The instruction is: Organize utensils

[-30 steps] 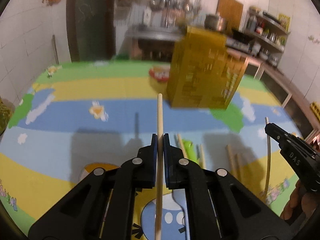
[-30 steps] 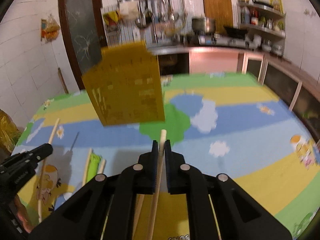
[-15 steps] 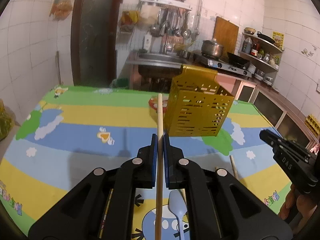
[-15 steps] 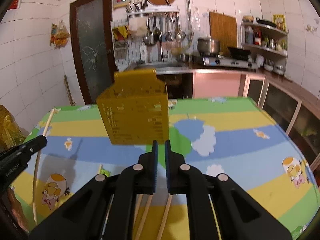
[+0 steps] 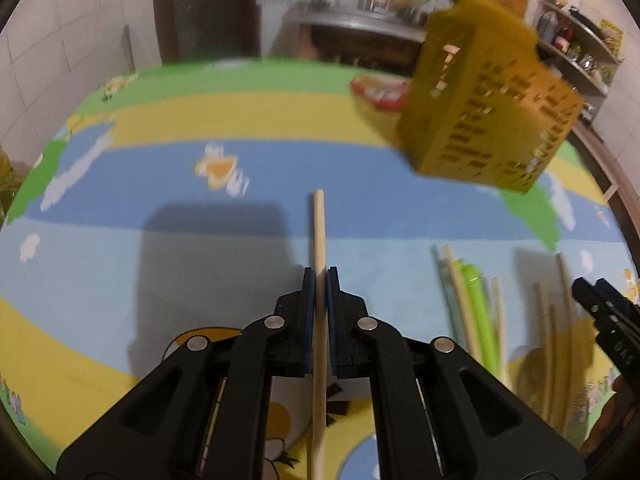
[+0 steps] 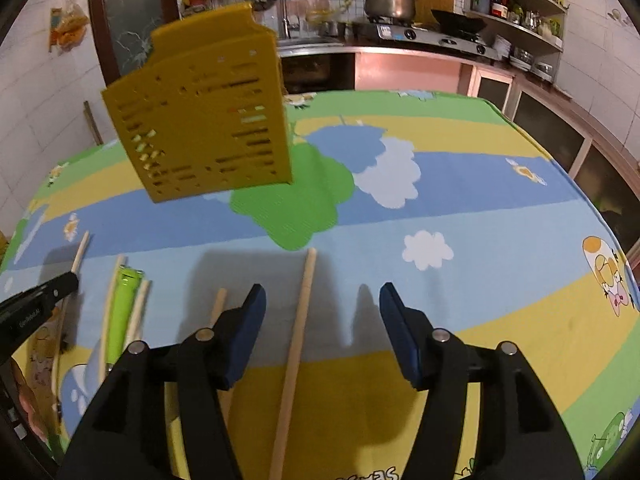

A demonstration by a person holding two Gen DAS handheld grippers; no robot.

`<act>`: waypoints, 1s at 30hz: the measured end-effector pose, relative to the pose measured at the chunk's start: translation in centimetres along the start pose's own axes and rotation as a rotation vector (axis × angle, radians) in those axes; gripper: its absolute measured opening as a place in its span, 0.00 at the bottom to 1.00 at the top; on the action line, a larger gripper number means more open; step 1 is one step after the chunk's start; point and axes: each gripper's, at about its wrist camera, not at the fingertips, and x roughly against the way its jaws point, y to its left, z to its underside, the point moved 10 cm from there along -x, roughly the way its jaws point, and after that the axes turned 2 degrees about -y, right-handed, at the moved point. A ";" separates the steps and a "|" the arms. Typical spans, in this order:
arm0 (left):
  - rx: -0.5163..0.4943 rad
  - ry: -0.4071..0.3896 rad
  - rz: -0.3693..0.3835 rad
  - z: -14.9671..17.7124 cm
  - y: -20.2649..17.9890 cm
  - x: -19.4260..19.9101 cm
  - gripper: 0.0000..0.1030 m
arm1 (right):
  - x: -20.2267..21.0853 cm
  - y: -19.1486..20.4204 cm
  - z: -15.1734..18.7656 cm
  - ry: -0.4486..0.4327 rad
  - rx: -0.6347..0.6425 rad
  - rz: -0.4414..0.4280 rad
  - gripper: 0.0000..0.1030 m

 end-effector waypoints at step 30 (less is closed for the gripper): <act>-0.113 0.019 -0.014 -1.1 0.7 -0.8 0.26 | -1.3 0.2 0.5 0.052 -0.025 0.083 0.37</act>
